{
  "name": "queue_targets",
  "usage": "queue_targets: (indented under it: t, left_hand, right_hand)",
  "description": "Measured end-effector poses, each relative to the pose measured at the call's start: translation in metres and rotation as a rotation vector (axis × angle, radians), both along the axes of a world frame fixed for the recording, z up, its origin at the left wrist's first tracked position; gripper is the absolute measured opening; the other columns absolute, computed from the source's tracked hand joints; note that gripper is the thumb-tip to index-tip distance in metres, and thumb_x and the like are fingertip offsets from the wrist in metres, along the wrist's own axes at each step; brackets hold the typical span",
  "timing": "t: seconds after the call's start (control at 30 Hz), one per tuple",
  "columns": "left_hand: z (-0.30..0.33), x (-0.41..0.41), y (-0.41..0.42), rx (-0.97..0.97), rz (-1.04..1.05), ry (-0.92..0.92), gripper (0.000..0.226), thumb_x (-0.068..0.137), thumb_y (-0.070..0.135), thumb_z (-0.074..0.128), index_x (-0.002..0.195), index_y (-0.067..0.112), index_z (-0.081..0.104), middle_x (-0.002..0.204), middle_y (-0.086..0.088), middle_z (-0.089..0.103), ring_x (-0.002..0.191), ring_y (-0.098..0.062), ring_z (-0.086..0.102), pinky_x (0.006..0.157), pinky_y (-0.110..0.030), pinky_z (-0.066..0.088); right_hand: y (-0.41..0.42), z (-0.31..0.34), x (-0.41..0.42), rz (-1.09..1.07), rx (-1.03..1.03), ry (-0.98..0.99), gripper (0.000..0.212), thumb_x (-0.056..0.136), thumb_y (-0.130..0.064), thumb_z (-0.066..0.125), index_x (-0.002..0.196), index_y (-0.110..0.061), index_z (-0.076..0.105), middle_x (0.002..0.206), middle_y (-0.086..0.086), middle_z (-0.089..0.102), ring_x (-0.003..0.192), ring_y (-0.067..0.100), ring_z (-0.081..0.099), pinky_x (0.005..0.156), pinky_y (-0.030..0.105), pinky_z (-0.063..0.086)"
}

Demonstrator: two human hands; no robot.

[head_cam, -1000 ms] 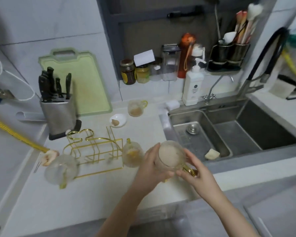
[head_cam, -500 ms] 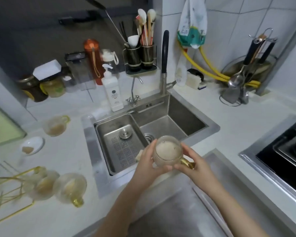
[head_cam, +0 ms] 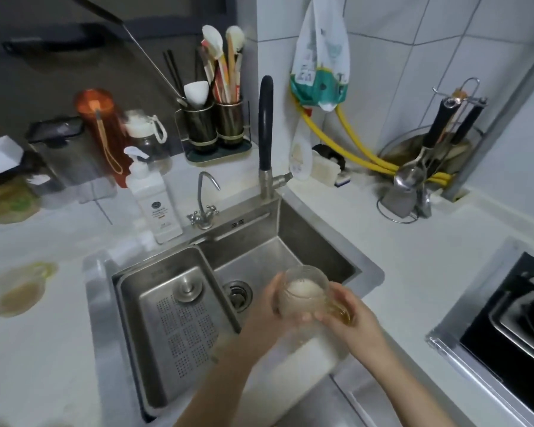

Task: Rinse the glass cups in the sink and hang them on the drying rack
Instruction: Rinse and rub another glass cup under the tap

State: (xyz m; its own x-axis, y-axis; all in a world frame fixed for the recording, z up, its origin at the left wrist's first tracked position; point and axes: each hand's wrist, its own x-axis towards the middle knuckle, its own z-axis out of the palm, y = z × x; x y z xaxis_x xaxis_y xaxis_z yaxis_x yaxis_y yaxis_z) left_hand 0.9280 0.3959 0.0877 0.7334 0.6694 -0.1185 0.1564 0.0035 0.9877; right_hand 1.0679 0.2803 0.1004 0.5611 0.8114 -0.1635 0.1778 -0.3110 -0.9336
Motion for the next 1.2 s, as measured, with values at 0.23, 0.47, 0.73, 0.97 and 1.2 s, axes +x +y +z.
queue_targets:
  t: [0.23,0.47,0.73,0.97,1.2]
  left_hand:
    - [-0.019,0.023,0.051,-0.174,0.085,0.105,0.052,0.079,0.025,0.077,0.122,0.037,0.048,0.111,0.021,0.058,0.094,0.010,0.059,0.071,-0.011,0.048]
    - [-0.032,0.040,0.072,-0.390,0.236,0.174,0.031,0.083,0.035,0.072,0.109,0.034,0.055,0.110,0.015,0.061,0.103,-0.005,0.061,0.096,-0.031,0.051]
    - [-0.047,0.063,0.083,-0.625,0.386,0.265,0.044,0.094,0.032,0.055,0.136,0.021,0.048,0.133,-0.004,0.057,0.117,-0.021,0.055,0.073,-0.024,0.046]
    - [-0.041,0.076,0.084,-0.648,0.644,0.302,0.062,0.080,0.064,0.059,0.122,0.020,0.050,0.120,-0.007,0.061,0.100,-0.025,0.065,0.056,-0.027,0.054]
    - [-0.033,0.075,0.089,-0.793,0.611,0.234,0.081,0.081,0.076,0.041,0.128,0.012,0.052,0.095,-0.021,0.073,0.075,-0.034,0.073,0.062,-0.039,0.061]
  right_hand:
    - [0.061,-0.011,0.024,-0.003,-0.053,0.091,0.053,0.067,-0.041,0.074,0.115,-0.027,0.059,0.110,-0.010,0.066,0.103,0.007,0.062,0.093,0.026,0.049]
    - [0.104,-0.030,0.042,0.048,-0.187,0.223,0.029,0.081,-0.029,0.071,0.105,-0.016,0.064,0.093,0.000,0.069,0.092,0.016,0.065,0.078,0.023,0.049]
    - [0.138,-0.044,0.075,0.195,-0.389,0.308,0.016,0.086,-0.033,0.063,0.089,-0.017,0.065,0.090,0.008,0.068,0.088,0.023,0.064,0.083,0.035,0.050]
    - [0.157,-0.042,0.092,0.336,-0.375,0.223,0.014,0.091,-0.027,0.059,0.094,-0.017,0.067,0.077,-0.004,0.060,0.074,0.012,0.055,0.072,0.028,0.044]
    - [0.175,-0.027,0.097,0.436,-0.275,-0.037,0.040,0.079,-0.057,0.058,0.088,-0.020,0.067,0.084,0.005,0.069,0.080,0.021,0.063,0.078,0.033,0.050]
